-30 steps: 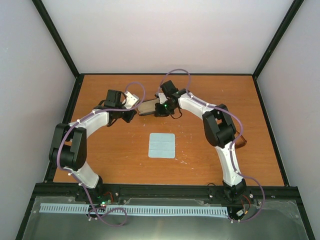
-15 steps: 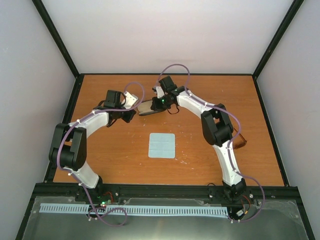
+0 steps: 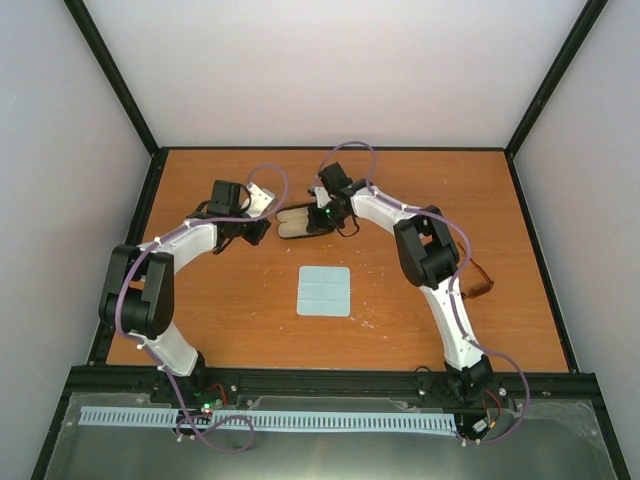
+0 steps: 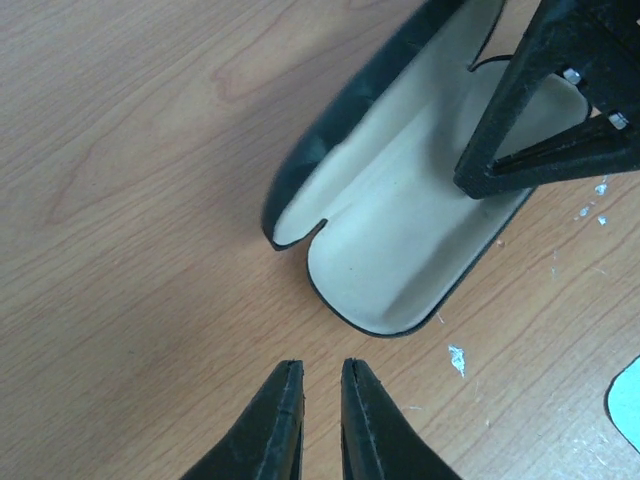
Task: Organize the sunglasses
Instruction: Adjust the sunglasses case at the center of the board.
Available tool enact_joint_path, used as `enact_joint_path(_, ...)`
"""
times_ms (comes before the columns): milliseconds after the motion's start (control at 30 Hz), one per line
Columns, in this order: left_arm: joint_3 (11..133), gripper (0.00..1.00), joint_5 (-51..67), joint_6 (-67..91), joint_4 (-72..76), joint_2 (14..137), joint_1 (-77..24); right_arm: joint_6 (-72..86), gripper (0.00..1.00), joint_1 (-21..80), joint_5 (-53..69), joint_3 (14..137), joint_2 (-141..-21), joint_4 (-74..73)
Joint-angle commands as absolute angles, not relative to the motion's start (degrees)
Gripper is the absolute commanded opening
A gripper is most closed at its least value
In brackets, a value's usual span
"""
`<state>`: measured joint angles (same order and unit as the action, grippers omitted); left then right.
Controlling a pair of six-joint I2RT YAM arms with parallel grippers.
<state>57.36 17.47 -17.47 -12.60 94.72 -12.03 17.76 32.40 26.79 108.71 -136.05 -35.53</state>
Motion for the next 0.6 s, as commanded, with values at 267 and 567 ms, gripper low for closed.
enact_joint_path(267, 58.0, 0.14, 16.4, -17.0, -9.7, 97.1, -11.6, 16.5, 0.07, 33.6, 23.7, 98.4, -128.4, -33.4)
enact_joint_path(567, 57.5, 0.17, 17.3, -17.5, -9.7, 96.6, -11.6, 19.5, 0.16, 33.7, 22.4, 88.9, -120.4, -26.1)
